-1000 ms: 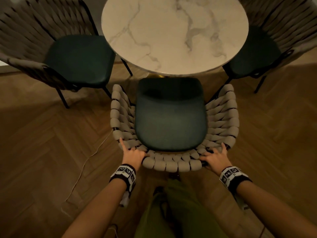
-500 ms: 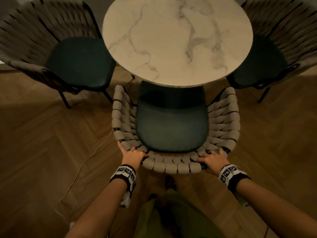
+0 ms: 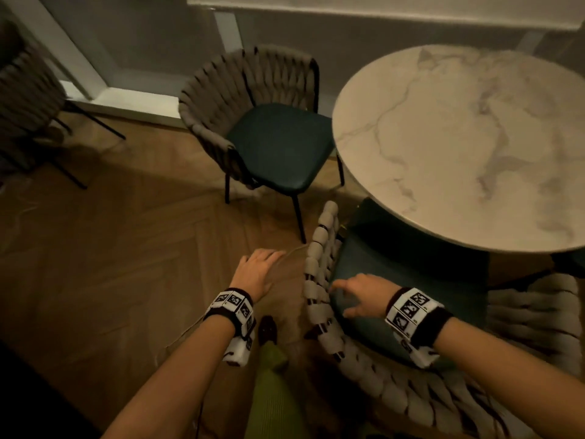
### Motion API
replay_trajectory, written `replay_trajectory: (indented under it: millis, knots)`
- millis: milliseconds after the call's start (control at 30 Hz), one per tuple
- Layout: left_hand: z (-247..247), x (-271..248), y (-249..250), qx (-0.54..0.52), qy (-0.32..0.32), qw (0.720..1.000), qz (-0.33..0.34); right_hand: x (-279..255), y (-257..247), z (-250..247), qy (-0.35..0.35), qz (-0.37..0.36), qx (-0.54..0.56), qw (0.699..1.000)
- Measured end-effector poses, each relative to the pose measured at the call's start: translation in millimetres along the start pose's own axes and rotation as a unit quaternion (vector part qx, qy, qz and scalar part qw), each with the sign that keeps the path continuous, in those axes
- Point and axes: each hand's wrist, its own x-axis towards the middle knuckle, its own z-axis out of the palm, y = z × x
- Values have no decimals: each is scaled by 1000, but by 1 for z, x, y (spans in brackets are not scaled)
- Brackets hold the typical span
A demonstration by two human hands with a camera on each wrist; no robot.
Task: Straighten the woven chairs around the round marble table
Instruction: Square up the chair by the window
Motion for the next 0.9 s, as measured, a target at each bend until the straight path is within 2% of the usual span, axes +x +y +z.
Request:
replay_trajectory:
  millis: [133, 367, 533, 733, 900]
  knots:
    - [-23, 39, -65, -31, 51, 998, -11, 79, -27, -65, 24, -16, 0, 1000]
    - [-67, 161, -220, -9, 7, 1000, 4, 235, -69, -185, 65, -15, 53, 996]
    - [-109, 255, -321, 9, 22, 1000, -3, 359, -77, -255, 108, 5, 111, 988]
    - [-133, 353, -403, 36, 45, 998, -25, 495, -74, -297, 211, 83, 150, 962]
    - [-123, 394, -435, 95, 20, 995, -2, 575, -89, -293, 254, 130, 112, 952]
